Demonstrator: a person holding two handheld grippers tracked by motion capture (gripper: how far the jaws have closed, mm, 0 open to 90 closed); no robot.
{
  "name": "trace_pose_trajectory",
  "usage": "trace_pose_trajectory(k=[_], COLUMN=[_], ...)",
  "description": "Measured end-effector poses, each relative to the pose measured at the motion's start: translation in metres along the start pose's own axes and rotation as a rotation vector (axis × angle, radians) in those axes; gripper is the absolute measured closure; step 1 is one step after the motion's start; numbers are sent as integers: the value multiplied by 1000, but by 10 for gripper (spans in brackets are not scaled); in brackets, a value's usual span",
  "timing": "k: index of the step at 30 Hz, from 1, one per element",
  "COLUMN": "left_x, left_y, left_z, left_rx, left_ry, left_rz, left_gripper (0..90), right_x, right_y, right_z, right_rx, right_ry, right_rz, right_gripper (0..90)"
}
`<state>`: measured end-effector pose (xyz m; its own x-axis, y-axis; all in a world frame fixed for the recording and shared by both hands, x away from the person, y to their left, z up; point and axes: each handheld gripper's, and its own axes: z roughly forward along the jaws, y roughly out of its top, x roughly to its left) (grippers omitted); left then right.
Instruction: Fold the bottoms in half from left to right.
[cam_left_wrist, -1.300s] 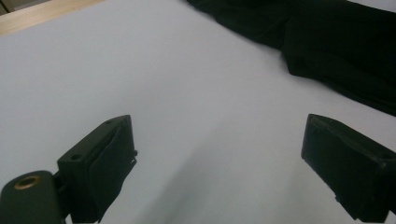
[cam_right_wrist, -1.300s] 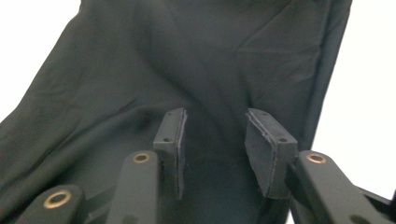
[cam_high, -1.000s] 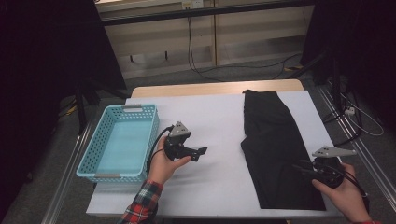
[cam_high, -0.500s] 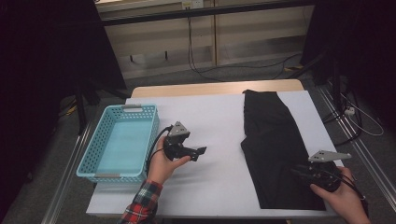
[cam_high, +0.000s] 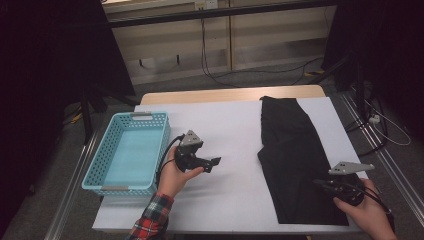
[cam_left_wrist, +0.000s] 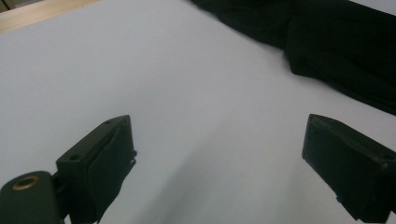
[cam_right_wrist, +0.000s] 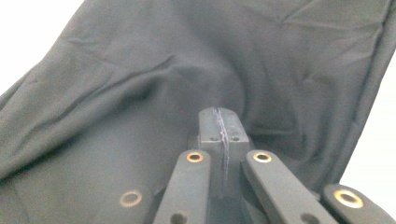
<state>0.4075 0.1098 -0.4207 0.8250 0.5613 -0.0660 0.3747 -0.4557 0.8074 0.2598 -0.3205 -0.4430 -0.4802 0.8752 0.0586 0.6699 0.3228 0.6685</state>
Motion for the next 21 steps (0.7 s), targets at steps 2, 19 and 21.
trace_pose_trajectory(k=[2,19,21], left_x=[0,1,0], left_y=[0,0,1], left_z=[0,-1,-1], left_rx=[-1,-4,-3], left_ry=[-1,2,2], left_rz=[-7,-4,-5], left_gripper=[91,91,92], right_x=[-1,-8,-9], right_y=[0,-8,-9], right_z=[-2,-16,-16], right_rx=[0,-19,-20], right_ry=[1,1,-1], right_rz=[3,25,25], right_gripper=[900,900,900])
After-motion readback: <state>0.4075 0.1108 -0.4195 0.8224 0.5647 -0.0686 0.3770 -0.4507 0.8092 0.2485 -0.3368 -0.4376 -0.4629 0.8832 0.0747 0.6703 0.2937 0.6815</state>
